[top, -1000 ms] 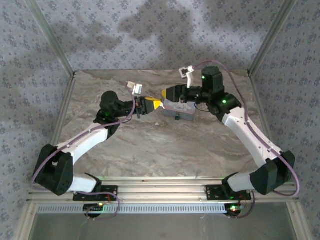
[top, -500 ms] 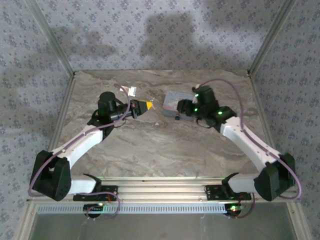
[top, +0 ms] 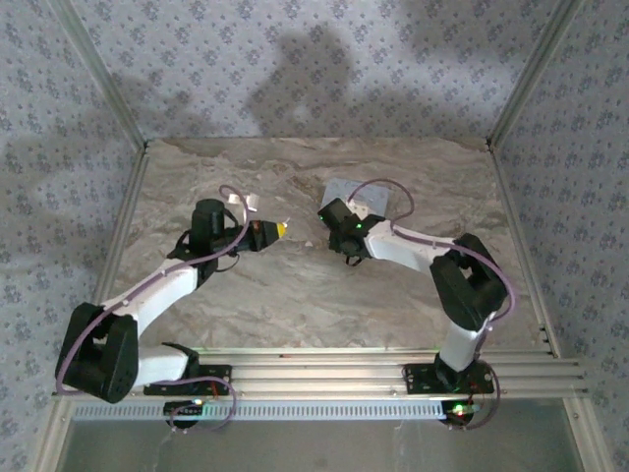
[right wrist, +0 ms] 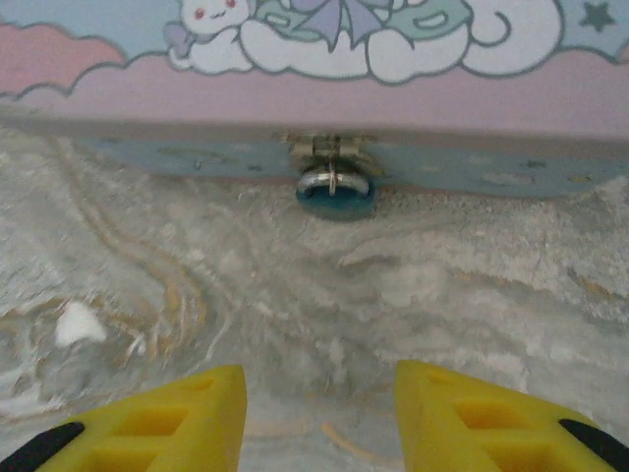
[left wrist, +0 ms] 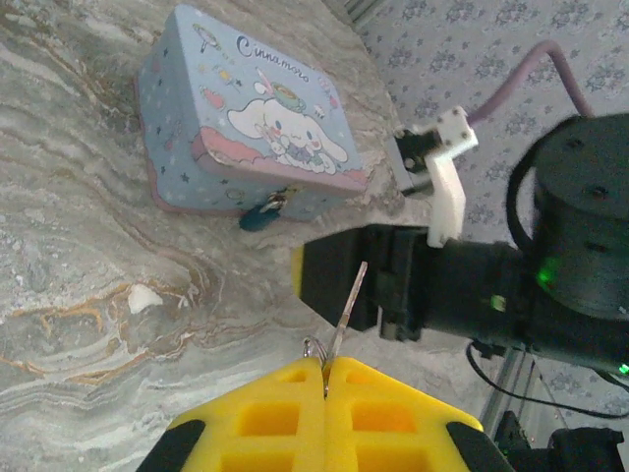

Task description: Unlock the padlock with the key

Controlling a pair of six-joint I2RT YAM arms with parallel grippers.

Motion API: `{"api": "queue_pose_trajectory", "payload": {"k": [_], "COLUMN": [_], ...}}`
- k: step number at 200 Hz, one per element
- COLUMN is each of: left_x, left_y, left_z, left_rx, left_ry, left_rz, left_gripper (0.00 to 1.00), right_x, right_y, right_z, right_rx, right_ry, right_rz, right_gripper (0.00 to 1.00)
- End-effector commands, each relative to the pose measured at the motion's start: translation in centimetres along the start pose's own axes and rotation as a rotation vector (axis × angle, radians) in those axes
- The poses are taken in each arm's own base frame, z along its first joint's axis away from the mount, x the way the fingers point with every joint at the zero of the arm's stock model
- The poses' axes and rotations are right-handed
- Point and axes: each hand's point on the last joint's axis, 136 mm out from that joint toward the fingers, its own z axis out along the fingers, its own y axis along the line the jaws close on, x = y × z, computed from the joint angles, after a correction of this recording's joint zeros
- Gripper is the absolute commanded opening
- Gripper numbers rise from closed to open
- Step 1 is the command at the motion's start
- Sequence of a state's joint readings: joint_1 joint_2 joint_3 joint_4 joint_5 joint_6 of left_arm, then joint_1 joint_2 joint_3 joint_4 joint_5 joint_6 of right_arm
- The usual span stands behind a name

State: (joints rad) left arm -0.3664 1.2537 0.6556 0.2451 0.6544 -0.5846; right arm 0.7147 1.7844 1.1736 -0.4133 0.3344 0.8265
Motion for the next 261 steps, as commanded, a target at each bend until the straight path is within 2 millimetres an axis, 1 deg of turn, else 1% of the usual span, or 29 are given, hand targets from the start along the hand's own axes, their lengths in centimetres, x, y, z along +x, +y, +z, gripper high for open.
{"api": "queue_pose_trajectory", "payload": {"k": [1,32,57,104,141,202,238,261], "left_x": [0.7,1.3,1.4,1.7,1.3,1.9,2.0,2.0], "left_y": [-0.2,0.3,0.5,0.6,0.3,0.5,0.5,0.5], "left_z": [-0.4,-0.3,-0.2,-0.4,-0.8,-0.8,-0.5,-0.5], "left_rx": [0.014,0.004,0.003,-0.005,-0.010,-0.020,-0.019,-0.018], "left_ry": [0.018,0.024,0.025,0.030,0.014,0.038,0.045,0.047], "left_rz": [-0.004,-0.006,-0.010,-0.008,-0.001,0.005,0.004,0.006], "left_gripper": [0.00,0.00,0.00,0.00,0.00,0.00,0.00,0.00], "right_x": [-2.3,-1.9,-2.1,-3.3,-4.1,-4.9,-5.0,-4.9], "right_y": [0.7,0.6,0.1,-0.2,-1.2,-2.6,-2.4,-1.5], "right_z": [0.7,2.4,3.0,3.1,3.1,2.1,2.2,2.5], "right_rx": [0.012,0.019,0.020,0.006,0.009,0.021,0.017,0.008], "right_ry": [-0.064,-0.040,-0.027,-0.021,-0.004,-0.017,-0.023,-0.022], "right_rz": [0.060,0.056,0.063,0.016,-0.011,-0.035,-0.042,-0.062], "right_gripper": [0.43,0.44,0.47,0.52,0.53,0.54,0.55,0.55]}}
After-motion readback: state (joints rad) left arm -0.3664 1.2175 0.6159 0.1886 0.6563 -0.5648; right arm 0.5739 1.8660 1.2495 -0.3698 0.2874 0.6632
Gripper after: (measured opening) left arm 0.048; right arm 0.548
